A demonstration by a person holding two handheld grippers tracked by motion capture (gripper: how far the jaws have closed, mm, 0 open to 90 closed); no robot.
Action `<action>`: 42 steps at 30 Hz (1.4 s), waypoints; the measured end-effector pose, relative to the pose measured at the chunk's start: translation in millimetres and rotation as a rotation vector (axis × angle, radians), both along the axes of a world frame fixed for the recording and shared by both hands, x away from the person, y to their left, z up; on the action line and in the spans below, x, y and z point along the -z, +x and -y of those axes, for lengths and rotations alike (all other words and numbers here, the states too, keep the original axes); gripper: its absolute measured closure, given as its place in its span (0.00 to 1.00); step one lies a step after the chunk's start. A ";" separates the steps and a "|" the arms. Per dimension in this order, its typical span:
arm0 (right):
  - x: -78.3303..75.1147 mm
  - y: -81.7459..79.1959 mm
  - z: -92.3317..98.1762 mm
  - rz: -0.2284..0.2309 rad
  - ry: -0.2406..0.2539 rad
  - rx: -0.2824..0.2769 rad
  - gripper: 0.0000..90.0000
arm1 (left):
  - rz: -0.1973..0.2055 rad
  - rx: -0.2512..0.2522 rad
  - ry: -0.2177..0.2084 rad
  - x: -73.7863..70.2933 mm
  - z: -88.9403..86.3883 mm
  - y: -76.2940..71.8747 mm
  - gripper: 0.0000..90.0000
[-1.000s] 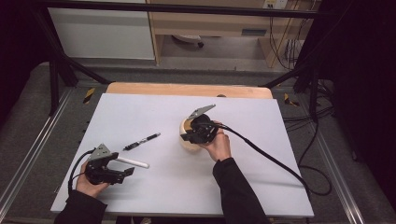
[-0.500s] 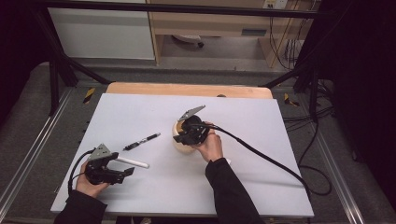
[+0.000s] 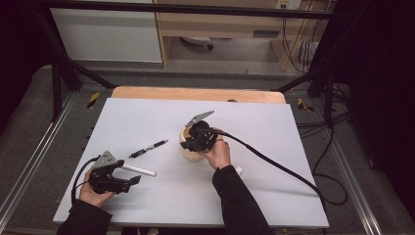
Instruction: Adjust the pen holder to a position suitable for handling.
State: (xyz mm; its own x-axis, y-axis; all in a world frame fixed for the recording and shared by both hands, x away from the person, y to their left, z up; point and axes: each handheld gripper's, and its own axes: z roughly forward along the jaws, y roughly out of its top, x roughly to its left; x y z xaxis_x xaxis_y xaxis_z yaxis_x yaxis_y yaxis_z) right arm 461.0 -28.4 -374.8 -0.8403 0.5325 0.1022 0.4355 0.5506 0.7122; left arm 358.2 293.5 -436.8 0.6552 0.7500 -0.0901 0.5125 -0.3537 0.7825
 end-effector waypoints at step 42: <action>-25.2 -32.6 70.2 0.045 0.083 0.128 0.01 | -0.010 -0.003 0.002 0.4 0.6 0.1 0.07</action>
State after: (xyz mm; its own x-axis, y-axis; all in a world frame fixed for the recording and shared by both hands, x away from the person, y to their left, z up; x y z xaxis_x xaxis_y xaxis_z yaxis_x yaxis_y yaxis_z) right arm 428.5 -98.7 -349.6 -0.7709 0.6267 0.1137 0.4646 0.4312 0.7734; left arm 358.2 292.9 -437.2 0.6520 0.7522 -0.0955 0.5214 -0.3534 0.7767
